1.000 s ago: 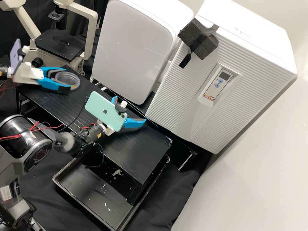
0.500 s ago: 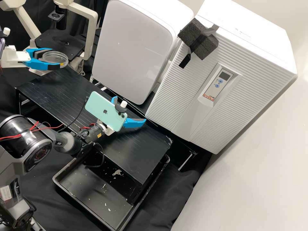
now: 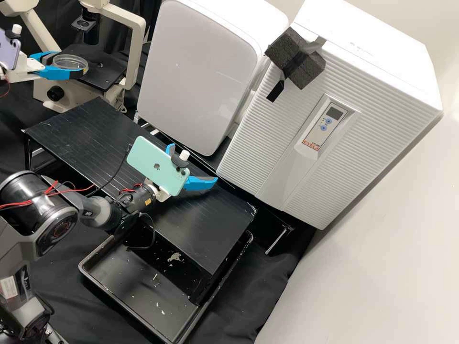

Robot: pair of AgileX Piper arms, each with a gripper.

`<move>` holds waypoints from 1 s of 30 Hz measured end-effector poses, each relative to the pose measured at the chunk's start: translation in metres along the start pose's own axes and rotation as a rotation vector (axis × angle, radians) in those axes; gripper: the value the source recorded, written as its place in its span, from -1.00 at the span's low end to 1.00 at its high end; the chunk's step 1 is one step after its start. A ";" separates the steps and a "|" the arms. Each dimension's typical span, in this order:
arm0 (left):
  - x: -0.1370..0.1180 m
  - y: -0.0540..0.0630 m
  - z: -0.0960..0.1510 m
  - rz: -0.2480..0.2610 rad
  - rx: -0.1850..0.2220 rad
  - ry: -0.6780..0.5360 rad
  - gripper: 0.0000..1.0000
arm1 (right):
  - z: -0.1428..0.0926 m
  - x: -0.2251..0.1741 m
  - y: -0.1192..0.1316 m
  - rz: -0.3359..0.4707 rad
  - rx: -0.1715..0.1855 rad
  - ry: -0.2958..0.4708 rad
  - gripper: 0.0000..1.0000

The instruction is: Place the petri dish on the microscope

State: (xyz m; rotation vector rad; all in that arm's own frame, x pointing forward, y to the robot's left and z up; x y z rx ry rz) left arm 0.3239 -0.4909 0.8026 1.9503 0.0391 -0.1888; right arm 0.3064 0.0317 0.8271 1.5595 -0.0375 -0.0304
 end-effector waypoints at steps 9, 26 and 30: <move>0.035 0.000 0.003 -0.032 0.063 0.027 -1.00 | 0.000 0.000 0.000 0.000 0.000 0.000 1.00; 0.067 0.001 0.000 -0.021 0.064 0.069 -1.00 | 0.000 0.000 0.000 0.000 0.000 0.000 1.00; 0.067 0.000 -0.004 -0.024 0.070 0.073 -1.00 | 0.000 0.000 0.000 0.000 0.000 0.000 1.00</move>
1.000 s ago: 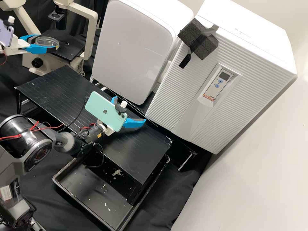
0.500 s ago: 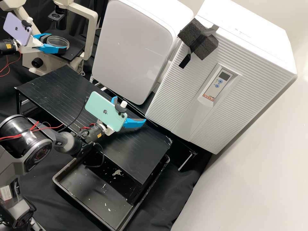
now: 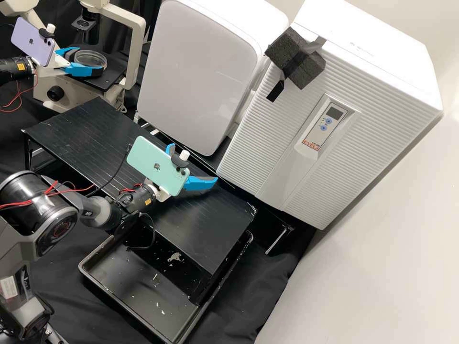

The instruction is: Place the petri dish on the microscope

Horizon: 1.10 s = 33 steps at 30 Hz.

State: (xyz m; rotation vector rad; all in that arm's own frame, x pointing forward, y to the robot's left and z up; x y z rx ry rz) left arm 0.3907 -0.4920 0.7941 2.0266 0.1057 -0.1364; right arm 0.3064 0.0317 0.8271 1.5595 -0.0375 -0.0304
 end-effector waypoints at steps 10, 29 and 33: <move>0.002 -0.001 -0.003 -0.001 0.022 -0.006 1.00 | 0.000 0.000 0.000 0.000 0.000 0.000 1.00; 0.004 -0.006 -0.009 -0.016 0.029 -0.014 1.00 | 0.000 0.000 0.000 0.000 0.000 0.000 1.00; -0.003 -0.008 -0.013 -0.007 0.020 -0.029 1.00 | 0.000 0.000 0.000 0.000 0.000 0.000 1.00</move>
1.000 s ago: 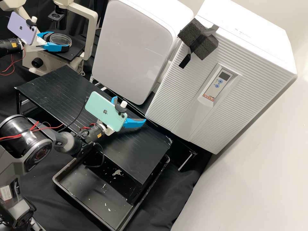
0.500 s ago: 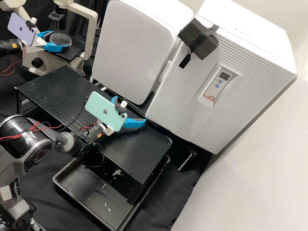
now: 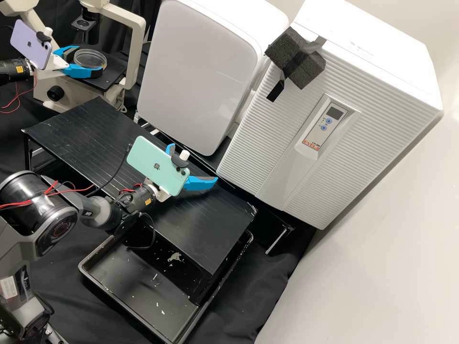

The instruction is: Place the petri dish on the microscope

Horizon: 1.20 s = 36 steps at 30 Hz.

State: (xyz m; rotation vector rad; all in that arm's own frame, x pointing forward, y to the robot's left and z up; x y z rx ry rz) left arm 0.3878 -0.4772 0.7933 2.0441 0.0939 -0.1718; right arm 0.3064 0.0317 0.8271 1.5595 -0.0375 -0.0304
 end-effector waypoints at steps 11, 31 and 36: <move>-0.027 0.004 -0.008 -0.001 -0.051 0.011 1.00 | 0.000 0.000 0.000 0.000 0.000 0.000 1.00; -0.149 -0.016 0.018 0.187 -0.017 0.011 1.00 | 0.000 0.000 0.000 0.000 0.000 0.000 1.00; -0.171 -0.024 0.028 0.231 -0.004 -0.043 1.00 | 0.000 0.000 0.000 0.000 0.000 0.000 1.00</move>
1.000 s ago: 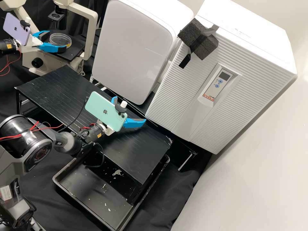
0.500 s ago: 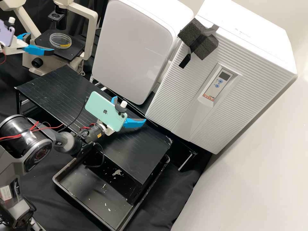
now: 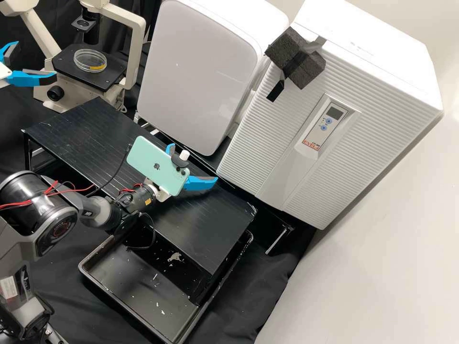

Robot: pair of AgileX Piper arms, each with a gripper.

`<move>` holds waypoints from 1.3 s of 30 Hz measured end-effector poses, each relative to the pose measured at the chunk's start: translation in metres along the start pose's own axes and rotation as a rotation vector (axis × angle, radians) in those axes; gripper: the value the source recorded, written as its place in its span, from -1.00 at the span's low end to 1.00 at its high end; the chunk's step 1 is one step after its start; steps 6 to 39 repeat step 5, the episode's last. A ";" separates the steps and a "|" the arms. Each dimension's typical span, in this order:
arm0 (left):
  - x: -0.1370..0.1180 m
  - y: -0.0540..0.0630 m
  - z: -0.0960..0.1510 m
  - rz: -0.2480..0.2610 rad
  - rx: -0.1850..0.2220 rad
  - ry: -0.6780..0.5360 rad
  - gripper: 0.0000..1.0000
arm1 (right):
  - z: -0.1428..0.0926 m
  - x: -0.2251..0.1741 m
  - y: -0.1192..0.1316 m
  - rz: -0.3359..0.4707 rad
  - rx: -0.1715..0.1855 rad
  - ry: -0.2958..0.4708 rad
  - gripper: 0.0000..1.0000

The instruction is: Place the petri dish on the microscope

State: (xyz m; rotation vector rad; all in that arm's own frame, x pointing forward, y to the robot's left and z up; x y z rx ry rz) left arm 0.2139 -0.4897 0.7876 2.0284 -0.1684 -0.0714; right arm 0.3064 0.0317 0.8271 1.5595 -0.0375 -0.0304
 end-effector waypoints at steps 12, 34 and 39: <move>-0.008 -0.005 0.007 -0.017 -0.020 -0.019 1.00 | 0.000 0.000 0.000 0.000 0.000 0.000 1.00; -0.008 -0.005 0.007 -0.017 -0.020 -0.019 1.00 | 0.000 0.000 0.000 0.000 0.000 0.000 1.00; -0.008 -0.005 0.007 -0.017 -0.020 -0.019 1.00 | 0.000 0.000 0.000 0.000 0.000 0.000 1.00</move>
